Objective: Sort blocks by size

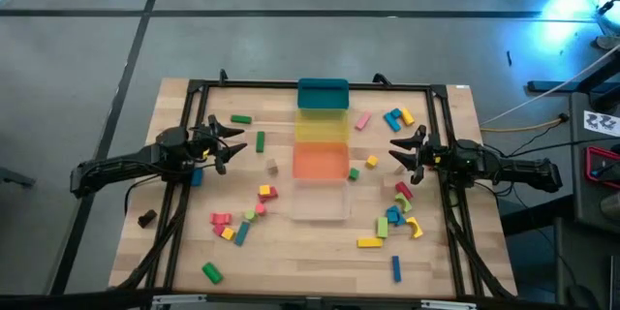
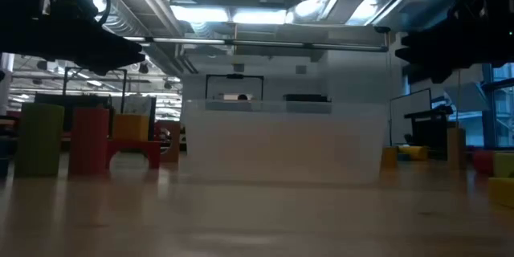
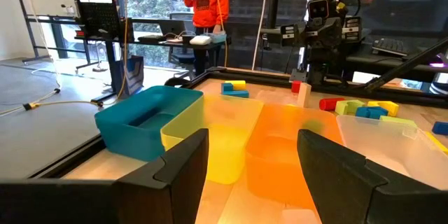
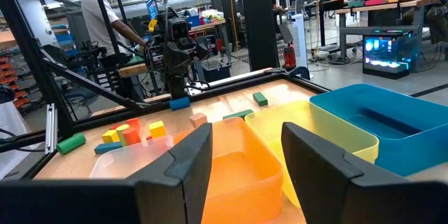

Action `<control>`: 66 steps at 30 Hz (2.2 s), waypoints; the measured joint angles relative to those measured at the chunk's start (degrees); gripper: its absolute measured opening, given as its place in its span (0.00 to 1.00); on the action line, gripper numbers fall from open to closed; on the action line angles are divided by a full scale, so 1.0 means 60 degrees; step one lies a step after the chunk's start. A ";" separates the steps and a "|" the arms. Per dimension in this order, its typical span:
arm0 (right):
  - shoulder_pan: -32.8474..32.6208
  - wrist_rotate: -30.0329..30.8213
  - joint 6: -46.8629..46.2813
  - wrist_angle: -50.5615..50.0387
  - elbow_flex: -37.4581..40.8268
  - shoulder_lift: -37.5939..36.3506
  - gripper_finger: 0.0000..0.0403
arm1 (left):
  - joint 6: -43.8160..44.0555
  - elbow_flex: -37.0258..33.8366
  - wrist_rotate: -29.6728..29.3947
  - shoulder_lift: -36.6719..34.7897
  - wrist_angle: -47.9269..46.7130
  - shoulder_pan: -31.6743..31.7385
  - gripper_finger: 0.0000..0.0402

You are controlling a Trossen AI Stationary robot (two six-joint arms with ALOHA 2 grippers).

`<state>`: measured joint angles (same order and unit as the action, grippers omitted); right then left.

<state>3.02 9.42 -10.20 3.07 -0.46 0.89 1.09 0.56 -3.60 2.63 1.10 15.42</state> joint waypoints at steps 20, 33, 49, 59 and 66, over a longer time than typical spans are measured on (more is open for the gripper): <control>0.0000 0.0008 0.0000 0.0001 0.0002 0.0000 0.43 | 0.0363 -0.0003 -0.0004 -0.0001 0.0038 0.0000 0.52; 0.0001 0.0012 0.0000 0.0004 -0.0001 -0.0003 0.43 | 0.1249 0.0334 -0.1265 0.0133 0.1251 0.0276 0.52; 0.0001 0.0081 0.0000 0.0029 -0.0001 -0.0004 0.43 | 0.1149 0.3266 -0.1111 0.4416 -0.1323 0.1571 0.52; 0.0001 0.0081 0.0000 0.0028 0.0002 -0.0004 0.43 | -0.0831 0.5561 -0.0661 0.7832 -0.4191 0.2915 0.52; 0.0001 0.0078 0.0002 0.0018 0.0002 -0.0004 0.43 | -0.2080 0.6116 -0.0666 0.9999 -0.4888 0.3786 0.52</control>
<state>3.03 9.89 -10.18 3.18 -0.45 0.86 -11.39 37.25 -7.60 62.63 -28.22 38.14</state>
